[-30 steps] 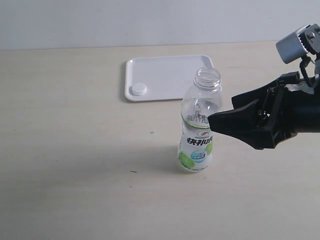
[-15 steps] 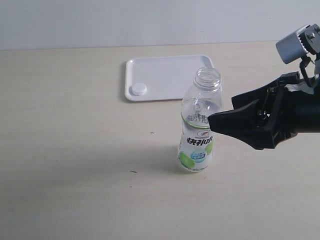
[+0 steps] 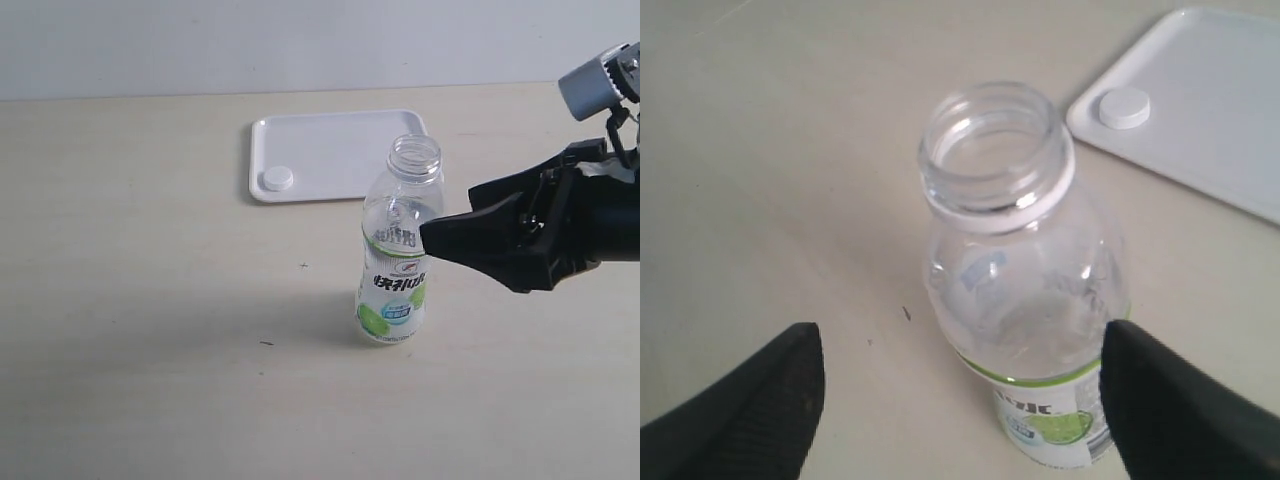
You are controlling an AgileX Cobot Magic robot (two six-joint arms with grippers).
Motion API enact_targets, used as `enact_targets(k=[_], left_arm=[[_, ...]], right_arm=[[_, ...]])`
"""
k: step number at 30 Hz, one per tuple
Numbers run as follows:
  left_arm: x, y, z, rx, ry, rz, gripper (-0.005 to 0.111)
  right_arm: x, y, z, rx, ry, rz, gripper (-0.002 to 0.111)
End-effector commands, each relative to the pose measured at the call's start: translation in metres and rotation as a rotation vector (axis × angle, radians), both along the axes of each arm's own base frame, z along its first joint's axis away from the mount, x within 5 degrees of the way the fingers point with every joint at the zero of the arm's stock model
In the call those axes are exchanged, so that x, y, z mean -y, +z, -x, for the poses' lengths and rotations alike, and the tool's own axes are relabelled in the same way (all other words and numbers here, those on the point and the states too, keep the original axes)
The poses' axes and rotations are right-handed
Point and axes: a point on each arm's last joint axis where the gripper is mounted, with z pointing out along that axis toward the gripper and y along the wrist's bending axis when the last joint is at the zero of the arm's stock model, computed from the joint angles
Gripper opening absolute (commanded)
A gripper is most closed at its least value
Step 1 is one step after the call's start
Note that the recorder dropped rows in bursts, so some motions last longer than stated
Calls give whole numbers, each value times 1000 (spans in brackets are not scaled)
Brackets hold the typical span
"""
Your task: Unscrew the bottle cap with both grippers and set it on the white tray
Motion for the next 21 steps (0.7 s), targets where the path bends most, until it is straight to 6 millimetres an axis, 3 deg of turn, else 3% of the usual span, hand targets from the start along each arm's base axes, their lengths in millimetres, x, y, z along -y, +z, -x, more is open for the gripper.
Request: enact_targets(k=[1, 6, 10, 15, 21], left_arm=[[0, 0, 0, 10, 3, 2, 0], [0, 0, 0, 10, 3, 2, 0], [0, 0, 0, 10, 3, 2, 0], [0, 0, 0, 10, 3, 2, 0], [0, 0, 0, 10, 3, 2, 0]], right_arm=[[1, 16, 12, 47, -44, -35, 72], [1, 34, 32, 150, -44, -49, 72], [7, 32, 52, 217, -105, -25, 72], [13, 35, 86, 370, -186, -18, 72], [18, 53, 135, 637, -236, -82, 72]])
